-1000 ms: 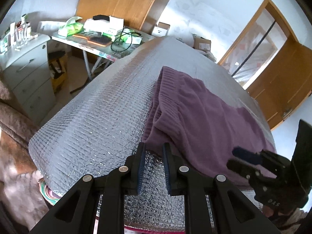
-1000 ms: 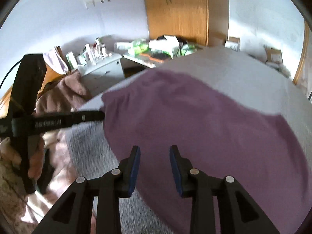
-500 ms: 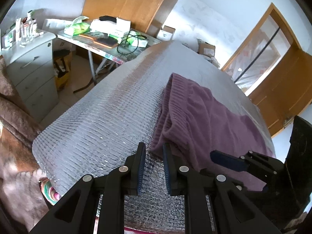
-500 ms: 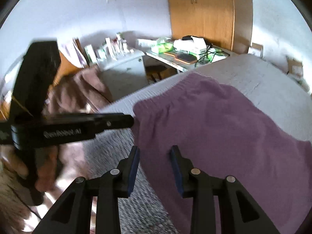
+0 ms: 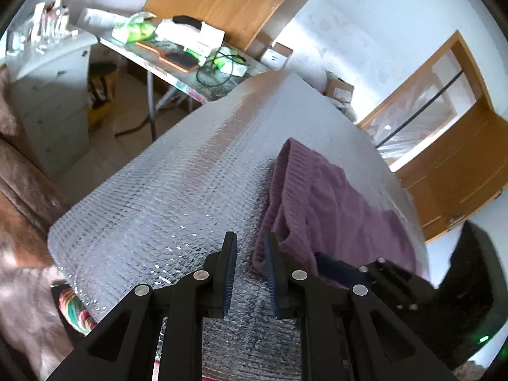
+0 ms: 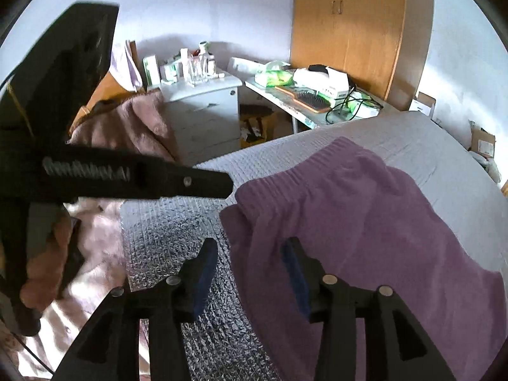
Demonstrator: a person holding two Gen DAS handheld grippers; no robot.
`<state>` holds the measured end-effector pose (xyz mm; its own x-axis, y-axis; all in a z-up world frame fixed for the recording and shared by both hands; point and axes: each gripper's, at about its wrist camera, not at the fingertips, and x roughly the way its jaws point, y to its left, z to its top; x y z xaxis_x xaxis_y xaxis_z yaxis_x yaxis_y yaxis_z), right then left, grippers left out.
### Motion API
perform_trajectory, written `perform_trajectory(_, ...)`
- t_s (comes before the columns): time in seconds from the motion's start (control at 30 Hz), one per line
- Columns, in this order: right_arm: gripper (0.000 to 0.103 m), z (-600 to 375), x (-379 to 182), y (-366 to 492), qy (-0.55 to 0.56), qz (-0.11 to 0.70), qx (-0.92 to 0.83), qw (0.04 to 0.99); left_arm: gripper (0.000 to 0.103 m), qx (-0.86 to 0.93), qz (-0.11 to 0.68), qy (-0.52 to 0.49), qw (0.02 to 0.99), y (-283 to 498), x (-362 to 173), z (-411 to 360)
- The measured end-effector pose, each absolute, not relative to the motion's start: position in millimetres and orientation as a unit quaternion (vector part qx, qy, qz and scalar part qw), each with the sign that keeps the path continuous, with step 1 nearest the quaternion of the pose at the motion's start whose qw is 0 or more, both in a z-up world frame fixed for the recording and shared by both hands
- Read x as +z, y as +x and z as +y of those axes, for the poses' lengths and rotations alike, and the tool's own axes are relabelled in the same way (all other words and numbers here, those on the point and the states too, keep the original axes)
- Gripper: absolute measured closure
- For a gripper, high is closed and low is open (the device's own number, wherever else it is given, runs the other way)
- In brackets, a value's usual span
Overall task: Fold clothes
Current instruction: 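Grasp the ribbed hem with the left gripper while the right gripper approaches it, then lift the ribbed hem with the left gripper while the right gripper pinches beside it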
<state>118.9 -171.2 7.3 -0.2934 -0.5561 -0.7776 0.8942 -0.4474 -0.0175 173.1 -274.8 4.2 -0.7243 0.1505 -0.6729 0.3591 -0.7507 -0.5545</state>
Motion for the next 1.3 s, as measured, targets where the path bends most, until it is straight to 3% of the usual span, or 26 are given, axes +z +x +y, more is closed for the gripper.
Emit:
perform_trajectory(0.1, 0.058, -175.9, 1.8, 120.2, 0.359, 0.252, -0.773, 0.458, 0.075, -0.852, 0.376, 0.362, 0.048, 170.9, 3.8, -282.2)
perform_trajectory(0.33, 0.058, -176.2, 0.6, 127.0, 0.343, 0.262, -0.784, 0.445, 0.068, -0.825, 0.42, 0.378, 0.014, 154.8, 0.4, -293.5)
perform_trajectory(0.47, 0.068, -172.9, 0.8, 128.5, 0.337, 0.258, -0.793, 0.436, 0.067, -0.817, 0.425, 0.39, 0.013, 144.8, -0.4, -297.8)
perform_trajectory(0.73, 0.073, -167.4, 1.6, 129.3, 0.336, 0.247, -0.794, 0.442, 0.063, -0.795, 0.443, 0.414, -0.024, 125.5, -6.7, -292.8)
perform_trajectory(0.97, 0.089, -154.0, 4.1, 124.4, 0.343, 0.206, -0.796, 0.454, 0.063, -0.78, 0.451, 0.433, -0.033, 111.6, -11.5, -292.4)
perform_trajectory(1.3, 0.093, -144.2, 8.4, 122.0, 0.341, 0.177, -0.798, 0.464, 0.063, -0.759, 0.476, 0.442, -0.047, 95.7, -19.2, -295.8)
